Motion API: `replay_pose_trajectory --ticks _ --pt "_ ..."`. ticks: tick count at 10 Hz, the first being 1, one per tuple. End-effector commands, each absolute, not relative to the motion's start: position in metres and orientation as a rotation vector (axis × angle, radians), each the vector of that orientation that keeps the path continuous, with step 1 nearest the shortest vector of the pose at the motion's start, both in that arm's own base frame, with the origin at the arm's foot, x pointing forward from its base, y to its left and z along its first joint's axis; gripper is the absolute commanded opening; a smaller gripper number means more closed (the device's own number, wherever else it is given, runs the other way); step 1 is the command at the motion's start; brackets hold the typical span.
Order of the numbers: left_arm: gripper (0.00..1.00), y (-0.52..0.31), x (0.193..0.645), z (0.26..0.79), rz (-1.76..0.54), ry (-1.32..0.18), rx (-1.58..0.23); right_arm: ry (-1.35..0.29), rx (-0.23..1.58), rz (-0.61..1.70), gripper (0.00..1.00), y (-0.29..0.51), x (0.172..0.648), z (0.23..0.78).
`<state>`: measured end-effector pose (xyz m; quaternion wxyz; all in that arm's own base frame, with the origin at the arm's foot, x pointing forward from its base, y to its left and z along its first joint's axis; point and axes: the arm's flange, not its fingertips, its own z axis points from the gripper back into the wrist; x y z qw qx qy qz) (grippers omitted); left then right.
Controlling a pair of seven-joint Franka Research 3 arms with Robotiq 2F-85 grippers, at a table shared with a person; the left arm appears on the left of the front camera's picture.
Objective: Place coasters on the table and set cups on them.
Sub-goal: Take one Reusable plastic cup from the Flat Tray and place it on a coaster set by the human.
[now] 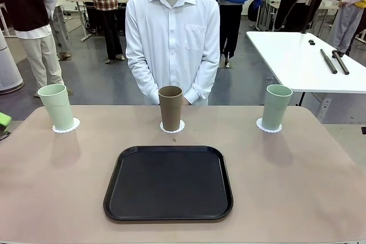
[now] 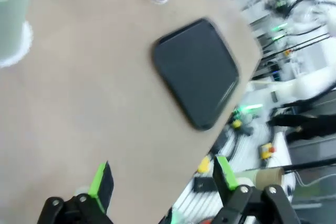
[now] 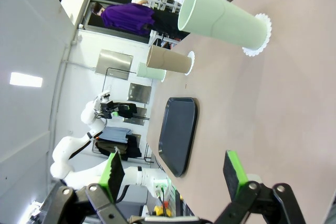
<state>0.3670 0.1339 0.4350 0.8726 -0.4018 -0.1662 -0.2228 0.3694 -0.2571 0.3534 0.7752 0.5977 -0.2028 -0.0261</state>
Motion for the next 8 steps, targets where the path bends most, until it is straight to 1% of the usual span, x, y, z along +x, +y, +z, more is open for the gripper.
replay_pose_trajectory --ticks 1,3,4,6,8 --pt "1.0 0.182 0.39 0.422 -0.4 -0.382 -1.048 -0.44 1.295 -0.056 1.0 -0.256 0.369 0.354" --pt "1.0 0.23 0.379 0.398 -0.321 -0.378 -1.176 -0.44 1.295 -0.056 1.0 -0.256 0.369 0.354" --pt "1.0 0.247 0.373 0.39 -0.279 -0.36 -1.178 -0.44 1.295 -0.056 1.0 -0.256 0.369 0.354" --pt "1.0 0.283 0.354 0.373 -0.241 -0.399 -1.213 -0.44 1.295 -0.056 1.0 -0.256 0.369 0.354" --pt "1.0 0.306 0.346 0.364 -0.193 -0.428 -1.258 -0.44 1.295 -0.056 1.0 -0.256 0.369 0.354"
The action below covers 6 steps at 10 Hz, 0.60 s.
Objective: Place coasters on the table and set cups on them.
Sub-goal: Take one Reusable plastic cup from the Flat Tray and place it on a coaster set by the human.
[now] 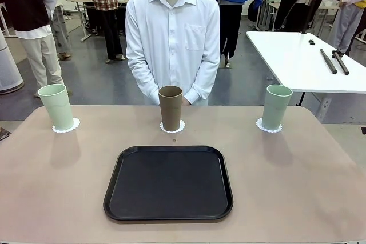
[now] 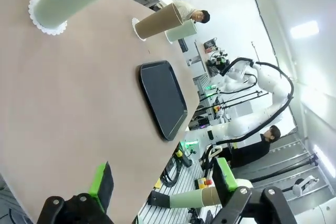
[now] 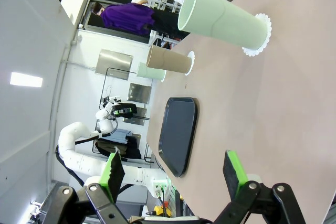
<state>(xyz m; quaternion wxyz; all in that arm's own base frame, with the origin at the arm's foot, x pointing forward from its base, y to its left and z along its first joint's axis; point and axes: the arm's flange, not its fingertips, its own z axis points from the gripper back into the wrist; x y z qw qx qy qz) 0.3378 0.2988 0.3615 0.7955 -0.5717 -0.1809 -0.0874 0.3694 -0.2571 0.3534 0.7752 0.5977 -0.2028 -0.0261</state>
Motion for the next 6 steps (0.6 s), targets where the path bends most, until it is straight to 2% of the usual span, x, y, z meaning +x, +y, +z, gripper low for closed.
replay_pose_trajectory --ticks 1,6 --pt "1.0 0.312 0.3446 0.3582 -0.181 -0.429 -1.277 -0.44 1.295 -0.056 1.0 -0.2563 0.3692 0.3538" --pt "1.0 0.3156 0.345 0.3567 -0.17 -0.441 -1.244 -0.44 1.295 -0.056 1.0 -0.2563 0.3692 0.3538"
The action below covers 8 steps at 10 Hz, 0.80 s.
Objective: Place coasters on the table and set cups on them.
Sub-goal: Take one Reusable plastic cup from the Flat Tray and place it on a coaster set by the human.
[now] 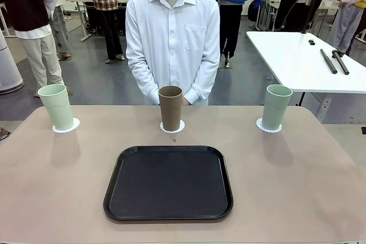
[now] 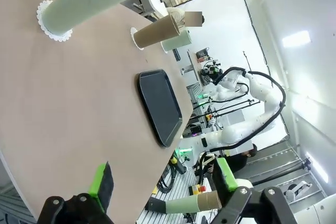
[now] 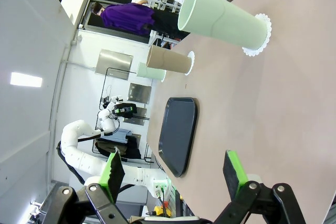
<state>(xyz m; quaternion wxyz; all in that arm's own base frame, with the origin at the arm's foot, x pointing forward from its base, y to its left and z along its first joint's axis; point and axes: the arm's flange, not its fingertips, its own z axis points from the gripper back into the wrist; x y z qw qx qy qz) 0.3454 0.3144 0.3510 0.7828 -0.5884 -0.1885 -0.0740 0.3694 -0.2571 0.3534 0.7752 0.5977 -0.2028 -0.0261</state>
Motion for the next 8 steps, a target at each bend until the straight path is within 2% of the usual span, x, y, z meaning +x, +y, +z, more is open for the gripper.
replay_pose_trajectory --ticks 1,4,8 --pt "1.0 0.315 0.343 0.36 -0.172 -0.469 -1.207 -0.44 1.295 -0.056 1.0 -0.256 0.369 0.354" --pt "1.0 0.315 0.337 0.371 -0.19 -0.538 -1.129 -0.44 1.295 -0.056 1.0 -0.256 0.369 0.354" --pt "1.0 0.323 0.343 0.371 -0.182 -0.487 -1.16 -0.44 1.295 -0.056 1.0 -0.256 0.369 0.354"
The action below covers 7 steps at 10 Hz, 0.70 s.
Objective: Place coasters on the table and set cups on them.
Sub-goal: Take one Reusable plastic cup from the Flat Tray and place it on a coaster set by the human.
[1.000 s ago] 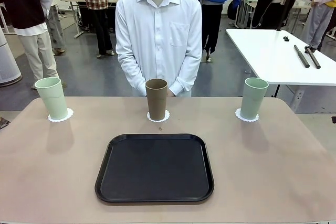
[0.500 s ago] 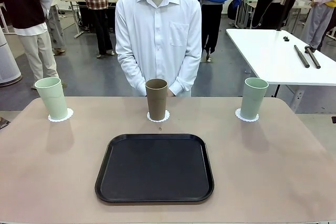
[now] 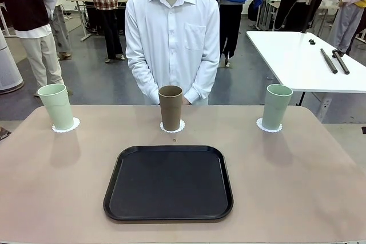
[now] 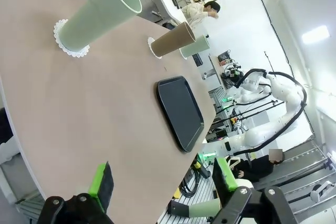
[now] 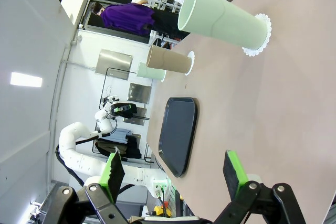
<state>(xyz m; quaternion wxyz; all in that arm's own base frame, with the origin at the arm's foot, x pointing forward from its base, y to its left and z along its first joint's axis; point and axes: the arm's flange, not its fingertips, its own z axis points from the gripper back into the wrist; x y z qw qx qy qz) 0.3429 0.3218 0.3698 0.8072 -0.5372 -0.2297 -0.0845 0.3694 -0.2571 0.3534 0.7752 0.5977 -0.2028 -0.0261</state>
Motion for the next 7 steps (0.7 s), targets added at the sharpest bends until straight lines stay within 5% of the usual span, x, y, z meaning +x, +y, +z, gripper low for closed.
replay_pose_trajectory --ticks 1,7 --pt "1.0 0.323 0.343 0.3713 -0.182 -0.487 -1.16 -0.44 1.295 -0.056 1.0 -0.2563 0.3692 0.3538" --pt "1.0 0.323 0.343 0.3713 -0.182 -0.487 -1.16 -0.44 1.295 -0.056 1.0 -0.2563 0.3692 0.3538"
